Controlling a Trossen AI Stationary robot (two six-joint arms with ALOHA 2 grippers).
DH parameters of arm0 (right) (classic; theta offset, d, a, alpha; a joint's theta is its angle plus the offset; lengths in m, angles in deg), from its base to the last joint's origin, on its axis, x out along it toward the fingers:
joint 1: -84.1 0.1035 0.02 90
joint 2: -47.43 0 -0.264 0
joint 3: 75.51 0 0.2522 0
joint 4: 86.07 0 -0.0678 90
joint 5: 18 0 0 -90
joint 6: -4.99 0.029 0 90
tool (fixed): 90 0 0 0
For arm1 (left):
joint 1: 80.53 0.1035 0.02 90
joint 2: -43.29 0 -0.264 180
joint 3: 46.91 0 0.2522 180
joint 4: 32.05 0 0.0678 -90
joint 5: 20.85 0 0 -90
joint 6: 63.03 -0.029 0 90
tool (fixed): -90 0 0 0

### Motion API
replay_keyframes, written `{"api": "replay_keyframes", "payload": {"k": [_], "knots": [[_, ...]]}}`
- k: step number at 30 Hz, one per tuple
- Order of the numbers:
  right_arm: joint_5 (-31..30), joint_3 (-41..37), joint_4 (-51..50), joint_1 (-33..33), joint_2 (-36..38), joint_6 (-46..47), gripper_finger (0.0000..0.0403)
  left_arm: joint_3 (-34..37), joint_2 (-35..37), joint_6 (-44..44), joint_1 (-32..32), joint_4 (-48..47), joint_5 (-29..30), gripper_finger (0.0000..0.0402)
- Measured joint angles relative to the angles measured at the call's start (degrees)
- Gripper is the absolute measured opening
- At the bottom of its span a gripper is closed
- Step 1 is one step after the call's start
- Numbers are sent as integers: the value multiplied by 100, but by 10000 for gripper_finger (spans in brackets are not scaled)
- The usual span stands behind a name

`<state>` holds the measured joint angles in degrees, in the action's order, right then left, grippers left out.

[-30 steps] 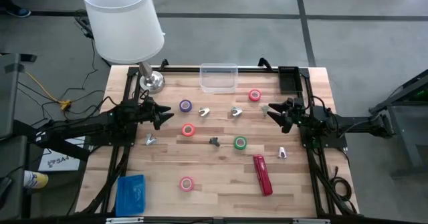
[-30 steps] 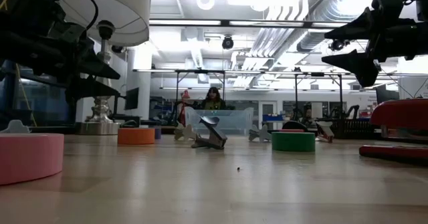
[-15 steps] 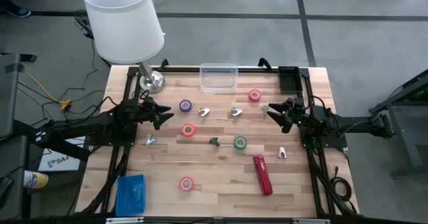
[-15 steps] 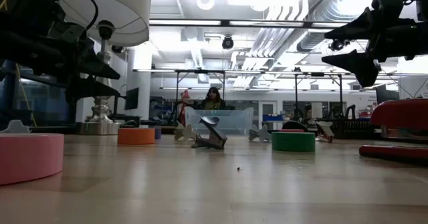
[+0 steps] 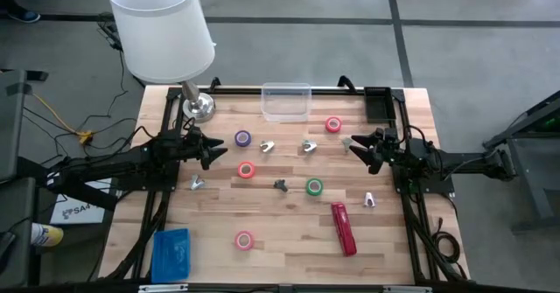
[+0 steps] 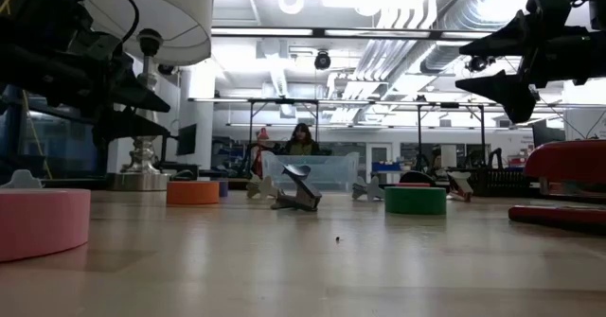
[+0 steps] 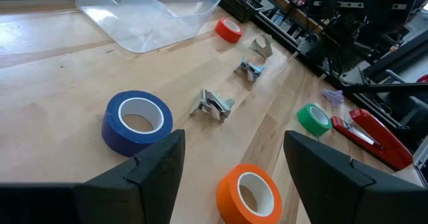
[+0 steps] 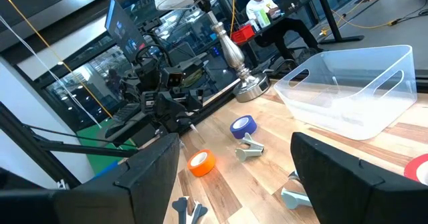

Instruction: Pick and place Stapler, Stapler remover, tape

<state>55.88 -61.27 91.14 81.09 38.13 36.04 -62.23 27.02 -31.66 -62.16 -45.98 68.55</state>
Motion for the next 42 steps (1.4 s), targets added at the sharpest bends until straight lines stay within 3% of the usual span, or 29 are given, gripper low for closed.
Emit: {"api": "replay_keyframes", "payload": {"k": [13, 19, 32, 42], "knots": [[8, -1, -1, -1, 0, 47, 279, 0, 1, 1, -1, 0, 0, 250], [380, 0, 1, 1, 0, 777, 279, 2, 2, 0, 0, 1, -2, 250], [554, 1, 88, 1, 1, 1513, 279, 0, 2, 0, -2, 0, -2, 250], [460, 133, -192, 3, -15, 2646, 279, 2, 1, 0, -2, 1, -2, 250]]}}
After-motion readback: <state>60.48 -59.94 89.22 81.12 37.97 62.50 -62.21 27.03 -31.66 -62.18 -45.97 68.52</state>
